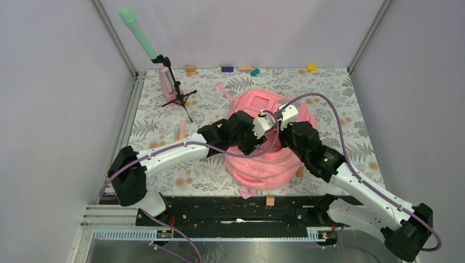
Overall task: Pack the student bag
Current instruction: Place the stationery in the student bag.
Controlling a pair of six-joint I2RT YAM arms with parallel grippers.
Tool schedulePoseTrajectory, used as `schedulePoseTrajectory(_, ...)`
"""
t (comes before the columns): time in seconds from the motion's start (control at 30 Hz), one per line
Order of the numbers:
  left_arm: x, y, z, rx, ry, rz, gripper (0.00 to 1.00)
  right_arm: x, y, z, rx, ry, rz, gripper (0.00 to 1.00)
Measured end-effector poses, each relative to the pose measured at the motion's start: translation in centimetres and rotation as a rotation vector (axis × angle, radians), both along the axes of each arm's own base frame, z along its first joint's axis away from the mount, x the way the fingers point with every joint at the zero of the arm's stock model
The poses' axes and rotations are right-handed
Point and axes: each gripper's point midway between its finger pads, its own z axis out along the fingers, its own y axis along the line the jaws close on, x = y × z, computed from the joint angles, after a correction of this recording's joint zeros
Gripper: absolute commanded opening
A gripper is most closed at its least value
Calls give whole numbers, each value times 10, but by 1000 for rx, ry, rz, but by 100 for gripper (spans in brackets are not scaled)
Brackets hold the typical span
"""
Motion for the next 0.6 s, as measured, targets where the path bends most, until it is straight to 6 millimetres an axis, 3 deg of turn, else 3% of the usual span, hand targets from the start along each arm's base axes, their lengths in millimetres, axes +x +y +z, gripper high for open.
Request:
schedulePoseTrajectory(0.17, -1, 2, 5, -30, -25, 8, 62, 0, 1, 0, 2, 1, 6, 0)
schedulePoseTrajectory(0.6, -12, 21, 32, -162, -53, 60, 81, 0, 1, 0, 2, 0, 5, 0)
